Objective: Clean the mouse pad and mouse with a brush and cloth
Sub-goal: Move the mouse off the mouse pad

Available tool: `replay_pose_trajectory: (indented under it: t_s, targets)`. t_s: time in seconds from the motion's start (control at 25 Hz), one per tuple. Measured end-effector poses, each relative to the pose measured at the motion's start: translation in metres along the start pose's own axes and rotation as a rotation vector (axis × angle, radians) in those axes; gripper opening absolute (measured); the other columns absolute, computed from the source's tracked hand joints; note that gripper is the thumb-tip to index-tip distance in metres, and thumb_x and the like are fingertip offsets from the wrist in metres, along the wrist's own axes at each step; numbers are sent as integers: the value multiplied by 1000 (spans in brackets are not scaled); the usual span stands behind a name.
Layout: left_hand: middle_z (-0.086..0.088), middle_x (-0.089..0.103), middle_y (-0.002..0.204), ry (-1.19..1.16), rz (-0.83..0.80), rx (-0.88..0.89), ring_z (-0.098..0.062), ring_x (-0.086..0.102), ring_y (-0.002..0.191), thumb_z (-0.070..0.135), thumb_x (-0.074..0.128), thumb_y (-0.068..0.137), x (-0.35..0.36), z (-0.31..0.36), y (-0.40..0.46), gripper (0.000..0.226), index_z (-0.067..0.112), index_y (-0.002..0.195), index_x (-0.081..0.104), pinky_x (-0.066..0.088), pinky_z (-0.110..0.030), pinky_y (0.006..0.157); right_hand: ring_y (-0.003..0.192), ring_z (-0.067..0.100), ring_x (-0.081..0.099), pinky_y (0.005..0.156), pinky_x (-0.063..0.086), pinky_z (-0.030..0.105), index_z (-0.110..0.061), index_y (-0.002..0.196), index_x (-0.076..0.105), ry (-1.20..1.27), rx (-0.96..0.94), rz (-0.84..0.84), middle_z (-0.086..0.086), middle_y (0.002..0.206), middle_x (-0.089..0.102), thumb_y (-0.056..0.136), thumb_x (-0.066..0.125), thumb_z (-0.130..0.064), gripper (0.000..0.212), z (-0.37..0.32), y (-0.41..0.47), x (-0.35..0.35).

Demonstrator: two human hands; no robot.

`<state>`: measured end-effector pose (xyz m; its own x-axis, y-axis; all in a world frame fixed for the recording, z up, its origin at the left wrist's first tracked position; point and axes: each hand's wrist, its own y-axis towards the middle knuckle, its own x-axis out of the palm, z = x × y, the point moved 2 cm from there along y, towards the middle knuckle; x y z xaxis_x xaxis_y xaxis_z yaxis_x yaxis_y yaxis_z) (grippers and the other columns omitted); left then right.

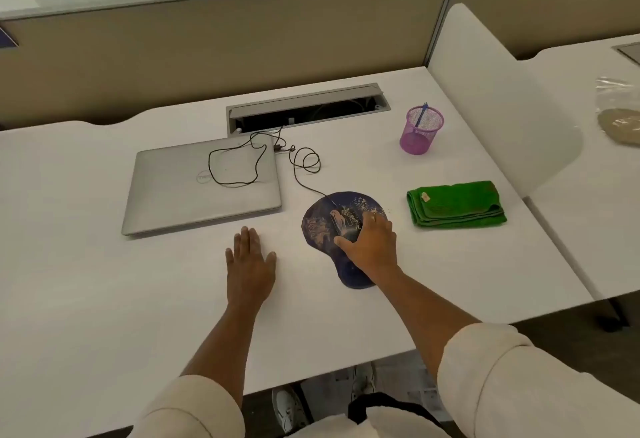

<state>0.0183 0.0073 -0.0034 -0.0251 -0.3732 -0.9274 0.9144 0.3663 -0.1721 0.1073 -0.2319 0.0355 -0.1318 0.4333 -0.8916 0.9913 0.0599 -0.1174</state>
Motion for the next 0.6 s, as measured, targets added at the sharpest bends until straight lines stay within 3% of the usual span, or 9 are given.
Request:
replay_pose_trajectory:
  t_s: [0.6]
  targets:
    - [-11,-1,171,43,1,-33,-25,-2,158,36,30,109,5,-42,-4,66,4,161,5,-3,-41,128,117,28,50,96,45,39,-8,128,49,-107,49,66,9,126,55,76,66,-59,75,-8,2,6]
